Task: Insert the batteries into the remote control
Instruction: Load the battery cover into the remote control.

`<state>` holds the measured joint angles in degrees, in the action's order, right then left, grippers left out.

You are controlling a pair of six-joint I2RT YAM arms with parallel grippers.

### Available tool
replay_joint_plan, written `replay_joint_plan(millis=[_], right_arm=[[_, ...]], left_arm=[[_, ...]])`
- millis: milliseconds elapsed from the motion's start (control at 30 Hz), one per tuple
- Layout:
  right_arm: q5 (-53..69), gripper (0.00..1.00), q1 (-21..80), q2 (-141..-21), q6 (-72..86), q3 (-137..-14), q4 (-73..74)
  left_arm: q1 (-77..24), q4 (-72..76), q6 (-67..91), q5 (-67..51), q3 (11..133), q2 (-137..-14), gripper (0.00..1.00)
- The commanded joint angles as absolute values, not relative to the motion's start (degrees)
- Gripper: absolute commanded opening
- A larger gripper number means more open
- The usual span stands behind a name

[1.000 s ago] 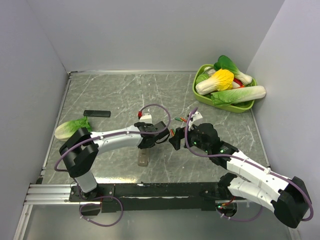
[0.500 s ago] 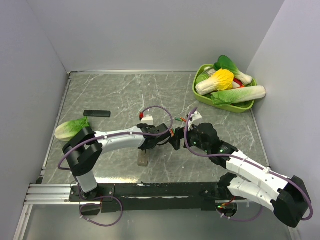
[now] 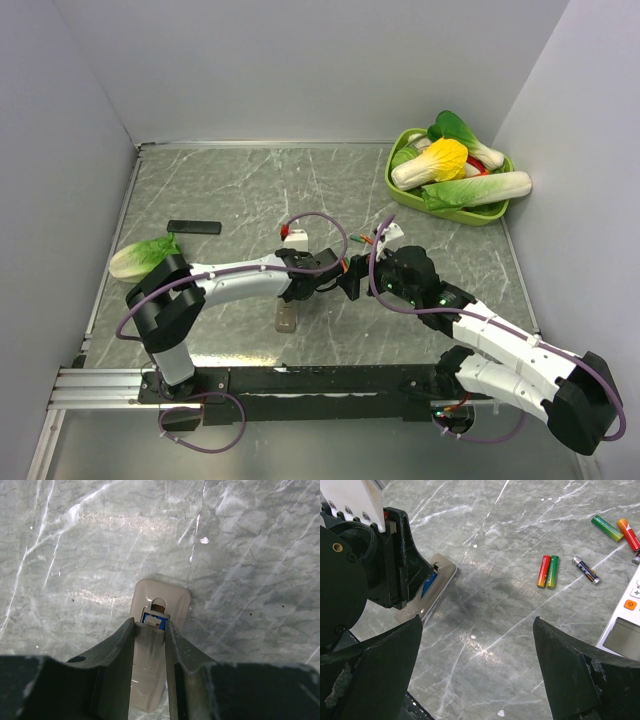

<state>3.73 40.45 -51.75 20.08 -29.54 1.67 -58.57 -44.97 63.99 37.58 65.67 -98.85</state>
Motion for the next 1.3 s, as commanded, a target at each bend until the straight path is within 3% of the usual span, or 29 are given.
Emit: replay_joint_plan(millis=[0,1267], right_arm=[[3.9,1.0,40.2,-51.2,20.4,-29.6,-1.0],[4.5,1.0,40.3,-51.0,20.6,-29.7,-1.4]], left_arm=[[-59.2,-43.9,64.5,38.8,66.0,-98.3,0.04],[-60.7,-47.5,66.8,43.7,68.2,-100.0,0.03]])
